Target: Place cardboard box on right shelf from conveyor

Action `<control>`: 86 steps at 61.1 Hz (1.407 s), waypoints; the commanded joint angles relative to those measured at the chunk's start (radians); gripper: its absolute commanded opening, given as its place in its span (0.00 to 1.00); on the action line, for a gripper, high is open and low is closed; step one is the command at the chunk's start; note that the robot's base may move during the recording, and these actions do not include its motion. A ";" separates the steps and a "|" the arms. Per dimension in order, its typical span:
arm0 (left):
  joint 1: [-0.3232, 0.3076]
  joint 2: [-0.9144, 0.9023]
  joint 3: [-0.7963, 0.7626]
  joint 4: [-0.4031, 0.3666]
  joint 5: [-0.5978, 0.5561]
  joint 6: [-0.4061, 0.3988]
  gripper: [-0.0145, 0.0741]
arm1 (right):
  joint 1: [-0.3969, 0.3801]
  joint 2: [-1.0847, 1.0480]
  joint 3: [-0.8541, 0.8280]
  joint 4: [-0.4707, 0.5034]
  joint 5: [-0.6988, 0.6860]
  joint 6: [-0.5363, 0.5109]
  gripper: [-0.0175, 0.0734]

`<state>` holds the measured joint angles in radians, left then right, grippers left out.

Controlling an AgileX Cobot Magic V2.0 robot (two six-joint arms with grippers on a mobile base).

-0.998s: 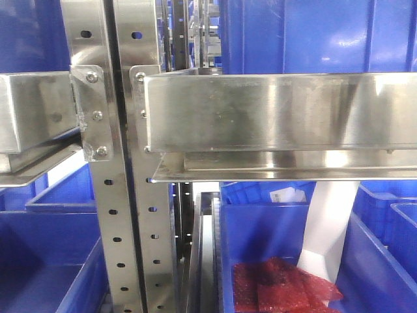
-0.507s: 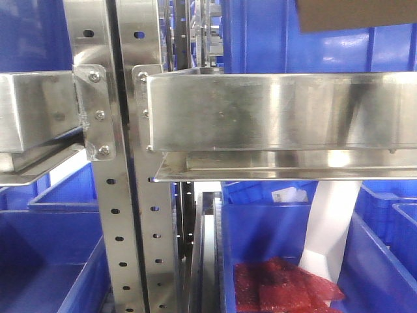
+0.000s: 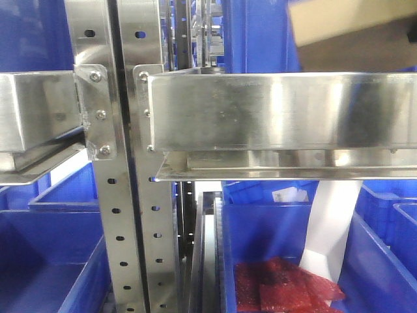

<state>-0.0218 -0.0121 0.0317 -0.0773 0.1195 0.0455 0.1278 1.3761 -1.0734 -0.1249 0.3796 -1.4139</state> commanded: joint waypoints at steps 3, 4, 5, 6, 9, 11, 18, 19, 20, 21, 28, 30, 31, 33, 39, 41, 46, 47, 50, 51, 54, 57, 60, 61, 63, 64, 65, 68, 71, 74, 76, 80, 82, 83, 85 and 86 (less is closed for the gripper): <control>0.000 -0.015 0.010 -0.006 -0.086 0.000 0.03 | -0.006 0.000 -0.028 0.037 -0.109 -0.011 0.39; 0.000 -0.015 0.010 -0.006 -0.086 0.000 0.03 | -0.006 0.002 -0.028 0.046 -0.114 -0.011 0.39; 0.000 -0.015 0.010 -0.006 -0.086 0.000 0.03 | -0.006 0.005 -0.028 0.058 -0.116 -0.011 0.39; 0.000 -0.015 0.010 -0.006 -0.086 0.000 0.03 | -0.006 0.011 -0.028 0.064 -0.118 -0.011 0.39; 0.000 -0.015 0.010 -0.006 -0.086 0.000 0.03 | -0.006 0.020 -0.028 0.079 -0.120 -0.011 0.39; 0.000 -0.015 0.010 -0.006 -0.086 0.000 0.03 | -0.006 0.023 -0.028 0.086 -0.120 -0.011 0.39; 0.000 -0.015 0.010 -0.006 -0.086 0.000 0.03 | -0.006 0.034 -0.028 0.113 -0.120 -0.010 0.39; 0.000 -0.015 0.010 -0.006 -0.086 0.000 0.03 | -0.006 0.036 -0.028 0.117 -0.120 -0.009 0.40; 0.000 -0.015 0.010 -0.006 -0.086 0.000 0.03 | -0.006 0.036 -0.028 0.125 -0.120 -0.009 0.40; 0.000 -0.015 0.010 -0.006 -0.086 0.000 0.03 | -0.006 0.036 -0.028 0.131 -0.121 -0.008 0.41; 0.000 -0.015 0.010 -0.006 -0.086 0.000 0.03 | -0.006 0.037 -0.028 0.162 -0.144 0.072 0.56; 0.000 -0.015 0.010 -0.006 -0.086 0.000 0.03 | -0.006 0.037 -0.028 0.169 -0.152 0.130 0.64; 0.000 -0.015 0.010 -0.006 -0.086 0.000 0.03 | -0.006 0.037 -0.028 0.169 -0.157 0.166 0.72; 0.000 -0.015 0.010 -0.006 -0.086 0.000 0.03 | -0.006 0.037 -0.028 0.169 -0.161 0.210 0.81; 0.000 -0.015 0.010 -0.006 -0.086 0.000 0.03 | -0.009 0.037 -0.028 0.167 -0.159 0.277 0.86; 0.000 -0.015 0.010 -0.006 -0.086 0.000 0.03 | -0.009 0.037 -0.028 0.167 -0.152 0.279 0.87; 0.000 -0.015 0.010 -0.006 -0.086 0.000 0.03 | -0.009 0.037 -0.028 0.167 -0.142 0.279 0.87; 0.000 -0.015 0.010 -0.006 -0.086 0.000 0.03 | -0.009 0.037 -0.028 0.167 -0.142 0.279 0.87; 0.000 -0.015 0.010 -0.006 -0.086 0.000 0.03 | -0.009 0.035 -0.028 0.167 -0.142 0.279 0.87; 0.000 -0.015 0.010 -0.006 -0.086 0.000 0.03 | -0.009 0.035 -0.028 0.167 -0.142 0.279 0.87; 0.000 -0.015 0.010 -0.006 -0.086 0.000 0.03 | -0.009 0.029 -0.028 0.167 -0.140 0.279 0.87; 0.000 -0.015 0.010 -0.006 -0.086 0.000 0.03 | -0.009 0.018 -0.028 0.167 -0.130 0.279 0.87; 0.000 -0.015 0.010 -0.006 -0.086 0.000 0.03 | -0.009 0.003 -0.028 0.169 -0.114 0.279 0.87; 0.000 -0.015 0.010 -0.006 -0.086 0.000 0.03 | -0.009 -0.003 -0.028 0.172 -0.105 0.279 0.87; 0.000 -0.015 0.010 -0.006 -0.086 0.000 0.03 | -0.009 -0.019 -0.028 0.176 -0.092 0.279 0.87; 0.000 -0.015 0.010 -0.006 -0.086 0.000 0.03 | -0.009 -0.026 -0.028 0.178 -0.083 0.279 0.87; 0.000 -0.015 0.010 -0.006 -0.086 0.000 0.03 | -0.009 -0.036 -0.028 0.181 -0.077 0.279 0.87; 0.000 -0.015 0.010 -0.006 -0.086 0.000 0.03 | -0.009 -0.057 -0.028 0.189 -0.058 0.279 0.87; 0.000 -0.015 0.010 -0.006 -0.086 0.000 0.03 | -0.009 -0.084 -0.028 0.202 -0.031 0.279 0.87; 0.000 -0.015 0.010 -0.006 -0.086 0.000 0.03 | -0.009 -0.106 -0.027 0.224 -0.007 0.280 0.87; 0.000 -0.015 0.010 -0.006 -0.086 0.000 0.03 | -0.009 -0.125 -0.026 0.239 0.008 0.280 0.87; 0.000 -0.015 0.010 -0.006 -0.086 0.000 0.03 | -0.009 -0.155 -0.022 0.277 0.037 0.280 0.87; 0.000 -0.015 0.010 -0.006 -0.086 0.000 0.03 | -0.009 -0.176 -0.018 0.295 0.047 0.285 0.87; 0.000 -0.015 0.010 -0.006 -0.086 0.000 0.03 | -0.009 -0.185 -0.015 0.305 0.049 0.288 0.87; 0.000 -0.015 0.010 -0.006 -0.086 0.000 0.03 | -0.009 -0.203 -0.007 0.324 0.051 0.295 0.87; 0.000 -0.015 0.010 -0.006 -0.086 0.000 0.03 | -0.009 -0.211 -0.002 0.339 0.051 0.300 0.87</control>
<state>-0.0218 -0.0121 0.0317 -0.0773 0.1195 0.0455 0.1234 1.2354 -1.0617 0.1497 0.4712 -1.1336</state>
